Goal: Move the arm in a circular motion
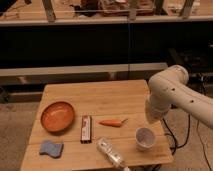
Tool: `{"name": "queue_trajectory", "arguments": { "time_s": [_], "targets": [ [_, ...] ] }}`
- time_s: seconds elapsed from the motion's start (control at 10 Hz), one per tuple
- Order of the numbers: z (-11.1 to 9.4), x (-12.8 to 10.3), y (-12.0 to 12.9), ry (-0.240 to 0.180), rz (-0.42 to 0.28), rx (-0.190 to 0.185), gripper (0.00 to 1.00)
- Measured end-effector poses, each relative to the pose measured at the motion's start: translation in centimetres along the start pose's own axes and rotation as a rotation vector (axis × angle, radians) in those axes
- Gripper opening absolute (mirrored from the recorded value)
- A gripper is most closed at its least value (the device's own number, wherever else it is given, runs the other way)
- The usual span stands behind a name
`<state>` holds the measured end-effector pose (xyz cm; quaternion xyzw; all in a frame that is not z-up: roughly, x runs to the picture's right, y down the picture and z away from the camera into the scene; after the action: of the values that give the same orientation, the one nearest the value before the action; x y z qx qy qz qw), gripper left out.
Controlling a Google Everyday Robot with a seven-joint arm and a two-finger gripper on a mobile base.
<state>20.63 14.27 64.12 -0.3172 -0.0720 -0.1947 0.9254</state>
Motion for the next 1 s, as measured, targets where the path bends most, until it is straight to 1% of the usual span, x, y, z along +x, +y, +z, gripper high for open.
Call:
{"name": "queue_trajectory", "arguments": {
  "time_s": [0.1,0.2,0.4,0.5,0.6,0.7,0.8,0.9,1.0],
  "targets": [
    [-0.4,-1.9,0.1,-0.034,-0.027,0.002,0.0],
    [-0.9,-3.7,-0.4,-0.062,-0.054,0.006,0.0],
    [-2.1,-8.6,-2.3,-0.12,-0.146,0.016,0.0],
    [-2.6,-10.3,-3.3,-0.139,-0.187,0.029,0.0],
    [-3.3,-12.9,-5.1,-0.162,-0.257,0.05,0.0],
    [-3.7,-15.0,-6.9,-0.176,-0.324,0.067,0.0],
    [-3.9,-16.5,-8.5,-0.181,-0.378,0.078,0.0],
    [-4.1,-18.1,-10.6,-0.182,-0.441,0.092,0.0],
    [-4.3,-19.5,-13.8,-0.176,-0.514,0.108,0.0]
  ]
}}
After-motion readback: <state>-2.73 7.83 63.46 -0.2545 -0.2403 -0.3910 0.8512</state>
